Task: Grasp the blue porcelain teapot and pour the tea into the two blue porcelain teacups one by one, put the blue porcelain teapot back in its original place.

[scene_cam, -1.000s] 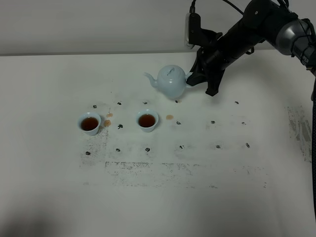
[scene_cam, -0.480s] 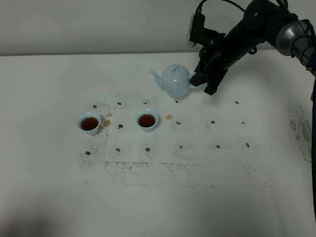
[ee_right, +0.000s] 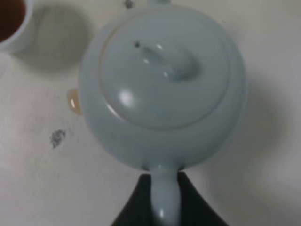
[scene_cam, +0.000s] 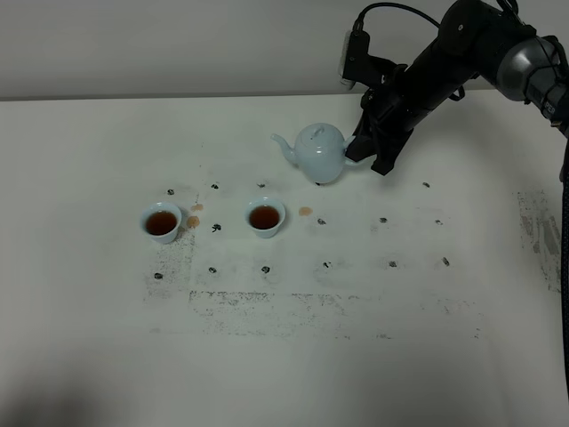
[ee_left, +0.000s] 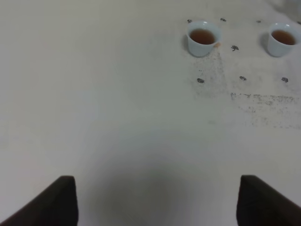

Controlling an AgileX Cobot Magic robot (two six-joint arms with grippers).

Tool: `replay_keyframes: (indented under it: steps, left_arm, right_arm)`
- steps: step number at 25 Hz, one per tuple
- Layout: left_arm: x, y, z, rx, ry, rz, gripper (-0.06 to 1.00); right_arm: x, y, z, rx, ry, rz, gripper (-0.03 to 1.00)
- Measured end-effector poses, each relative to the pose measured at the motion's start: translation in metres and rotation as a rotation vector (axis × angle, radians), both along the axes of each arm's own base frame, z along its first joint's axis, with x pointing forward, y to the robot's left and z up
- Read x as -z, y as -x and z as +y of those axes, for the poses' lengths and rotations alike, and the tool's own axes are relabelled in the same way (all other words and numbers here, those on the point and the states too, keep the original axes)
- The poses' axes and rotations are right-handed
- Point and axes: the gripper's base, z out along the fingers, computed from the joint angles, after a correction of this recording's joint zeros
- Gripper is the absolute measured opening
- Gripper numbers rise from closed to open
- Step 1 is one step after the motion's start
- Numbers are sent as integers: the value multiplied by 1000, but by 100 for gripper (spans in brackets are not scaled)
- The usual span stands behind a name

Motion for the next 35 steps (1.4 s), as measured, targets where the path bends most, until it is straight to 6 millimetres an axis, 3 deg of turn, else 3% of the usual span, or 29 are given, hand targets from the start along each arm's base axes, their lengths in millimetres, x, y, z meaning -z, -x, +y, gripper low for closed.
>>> replay_keyframes:
  steps: [7,14,35]
  left_arm:
    - [0,0,0,0,0,0,66]
    - [0,0,0,0,0,0,66]
    - [0,0,0,0,0,0,66]
  right_arm:
    - [3,0,2,-2,-24,9,3]
    - [25,-2,3,-9,-19,44,3]
    - [25,-5,4,7,-40,15,3]
